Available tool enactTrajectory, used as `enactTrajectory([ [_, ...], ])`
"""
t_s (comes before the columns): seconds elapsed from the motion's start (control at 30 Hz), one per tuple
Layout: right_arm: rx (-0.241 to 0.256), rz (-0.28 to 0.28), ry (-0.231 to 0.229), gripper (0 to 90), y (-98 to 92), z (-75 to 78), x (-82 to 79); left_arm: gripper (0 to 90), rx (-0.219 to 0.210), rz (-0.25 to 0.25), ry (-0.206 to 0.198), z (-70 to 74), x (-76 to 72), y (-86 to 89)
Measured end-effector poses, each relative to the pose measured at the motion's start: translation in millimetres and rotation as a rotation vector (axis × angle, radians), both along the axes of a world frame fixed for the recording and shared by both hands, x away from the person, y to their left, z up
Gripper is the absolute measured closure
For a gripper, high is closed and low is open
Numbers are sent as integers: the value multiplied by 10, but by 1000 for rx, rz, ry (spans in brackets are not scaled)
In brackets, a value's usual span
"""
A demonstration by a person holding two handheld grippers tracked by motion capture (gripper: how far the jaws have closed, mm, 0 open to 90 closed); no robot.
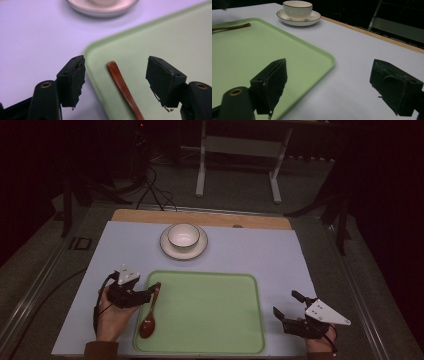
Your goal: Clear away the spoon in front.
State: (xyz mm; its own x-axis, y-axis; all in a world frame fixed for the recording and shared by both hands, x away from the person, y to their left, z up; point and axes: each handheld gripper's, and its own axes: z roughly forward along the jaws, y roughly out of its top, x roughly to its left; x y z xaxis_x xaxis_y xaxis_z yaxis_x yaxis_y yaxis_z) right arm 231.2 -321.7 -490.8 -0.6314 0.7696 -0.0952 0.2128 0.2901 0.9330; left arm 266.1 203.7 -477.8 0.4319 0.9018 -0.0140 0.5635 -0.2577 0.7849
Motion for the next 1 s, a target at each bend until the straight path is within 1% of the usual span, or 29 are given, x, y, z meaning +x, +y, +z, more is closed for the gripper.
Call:
enactTrajectory([
  [0.1, 2, -2, -1, 141, -4, 2, 1, 336, -20, 26, -53, 88, -151, 120],
  [0.13, 2, -2, -1, 140, -5, 2, 1, 336, -27, 35, -64, 103, -187, 148],
  [0.2, 2, -3, -2, 141, -7, 3, 2, 334, -59, 64, -102, 135, -298, 235],
  [0.23, 2, -4, -3, 141, -9, 5, 1, 330, -70, 66, -112, 139, -336, 264],
  [0.27, 2, -5, -2, 140, -11, 6, 0, 323, -88, 73, -131, 135, -401, 306],
  [0.37, 6, -8, -3, 141, -18, 6, 2, 313, -112, 94, -169, 117, -547, 404],
  [0.43, 6, -9, -3, 141, -23, 9, 1, 313, -128, 107, -187, 113, -631, 464],
  [0.53, 8, -11, -6, 140, -28, 13, -1, 314, -160, 130, -229, 115, -783, 567],
  [0.6, 8, -13, -8, 141, -35, 16, -1, 314, -173, 142, -248, 112, -863, 617],
  [0.63, 10, -15, -7, 141, -39, 17, -2, 314, -173, 145, -254, 110, -890, 634],
  [0.7, 11, -18, -9, 140, -47, 18, -1, 314, -186, 154, -270, 93, -956, 673],
  [0.8, 12, -22, -11, 140, -57, 27, -7, 313, -196, 175, -293, 42, -1044, 706],
  [0.87, 13, -24, -13, 140, -68, 35, -14, 312, -190, 178, -293, -2, -1098, 721],
  [0.93, 14, -28, -19, 140, -84, 39, -20, 312, -170, 188, -292, -32, -1155, 744],
  [1.0, 17, -32, -20, 140, -102, 40, -24, 312, -173, 209, -307, -38, -1209, 787],
])
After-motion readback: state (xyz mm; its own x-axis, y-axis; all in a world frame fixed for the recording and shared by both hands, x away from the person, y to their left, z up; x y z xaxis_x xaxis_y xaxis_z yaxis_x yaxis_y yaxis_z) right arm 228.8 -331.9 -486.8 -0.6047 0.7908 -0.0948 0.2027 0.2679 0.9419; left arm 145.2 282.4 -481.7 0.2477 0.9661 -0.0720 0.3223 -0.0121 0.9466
